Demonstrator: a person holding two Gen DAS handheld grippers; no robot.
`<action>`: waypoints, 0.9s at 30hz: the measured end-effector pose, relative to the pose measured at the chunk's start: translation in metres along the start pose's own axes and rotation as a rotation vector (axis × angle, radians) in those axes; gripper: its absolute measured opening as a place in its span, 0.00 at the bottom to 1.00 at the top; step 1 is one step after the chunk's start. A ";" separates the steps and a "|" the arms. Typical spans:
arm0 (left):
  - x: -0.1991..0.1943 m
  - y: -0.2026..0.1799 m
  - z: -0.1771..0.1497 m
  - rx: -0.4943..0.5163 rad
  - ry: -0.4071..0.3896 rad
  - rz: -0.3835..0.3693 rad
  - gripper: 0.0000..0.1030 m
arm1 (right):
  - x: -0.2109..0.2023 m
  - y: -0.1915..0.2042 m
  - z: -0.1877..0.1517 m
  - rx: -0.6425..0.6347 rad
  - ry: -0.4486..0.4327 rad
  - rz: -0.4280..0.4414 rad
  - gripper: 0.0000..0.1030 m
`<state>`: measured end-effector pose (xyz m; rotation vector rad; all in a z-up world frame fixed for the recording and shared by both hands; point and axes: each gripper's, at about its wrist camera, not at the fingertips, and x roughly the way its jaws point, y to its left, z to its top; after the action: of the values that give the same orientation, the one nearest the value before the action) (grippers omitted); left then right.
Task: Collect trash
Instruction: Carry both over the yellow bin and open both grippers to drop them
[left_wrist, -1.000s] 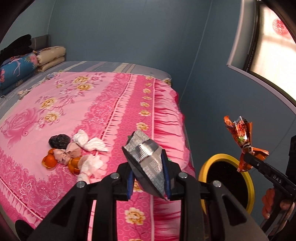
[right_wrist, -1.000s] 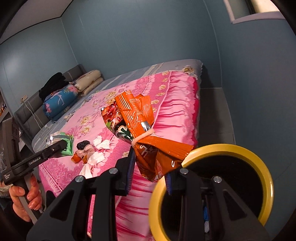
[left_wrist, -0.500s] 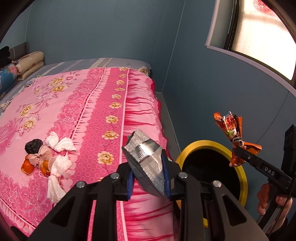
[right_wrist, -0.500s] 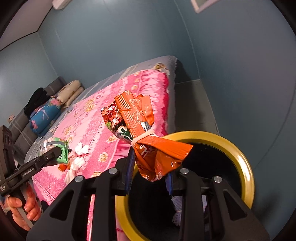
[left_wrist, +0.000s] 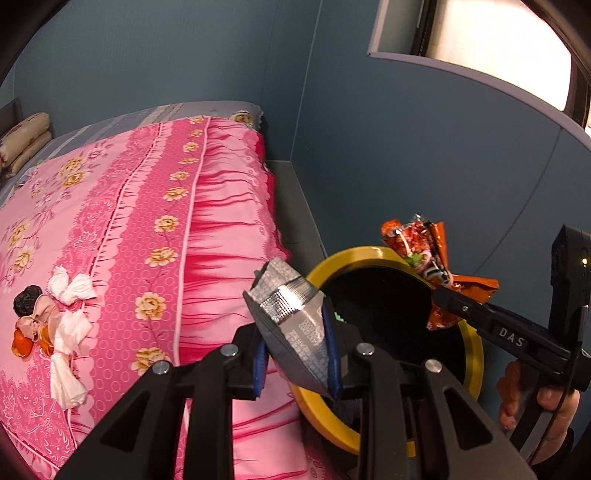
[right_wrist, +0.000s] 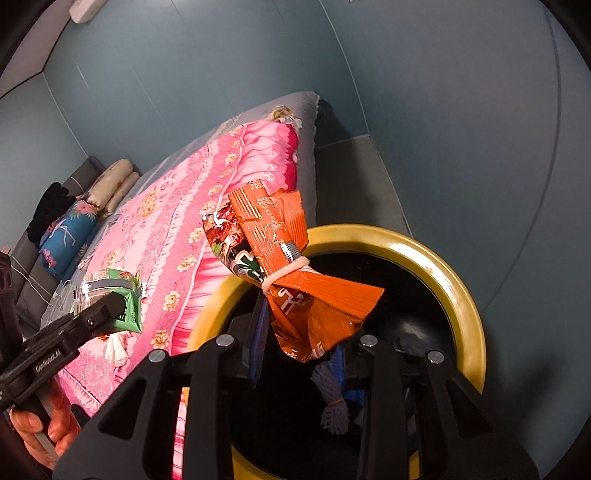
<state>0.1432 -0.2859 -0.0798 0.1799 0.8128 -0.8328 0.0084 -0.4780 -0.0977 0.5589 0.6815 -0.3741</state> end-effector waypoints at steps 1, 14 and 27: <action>0.003 -0.004 -0.001 0.006 0.006 -0.006 0.23 | 0.001 -0.002 -0.001 0.004 0.005 -0.002 0.28; 0.015 -0.023 -0.009 0.031 0.045 -0.057 0.29 | 0.010 -0.019 -0.008 0.040 0.015 -0.032 0.39; -0.001 0.011 -0.008 -0.033 0.002 0.002 0.69 | 0.003 -0.018 -0.004 0.034 -0.019 -0.046 0.59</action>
<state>0.1465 -0.2745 -0.0866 0.1526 0.8279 -0.8169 -0.0005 -0.4896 -0.1088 0.5721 0.6718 -0.4346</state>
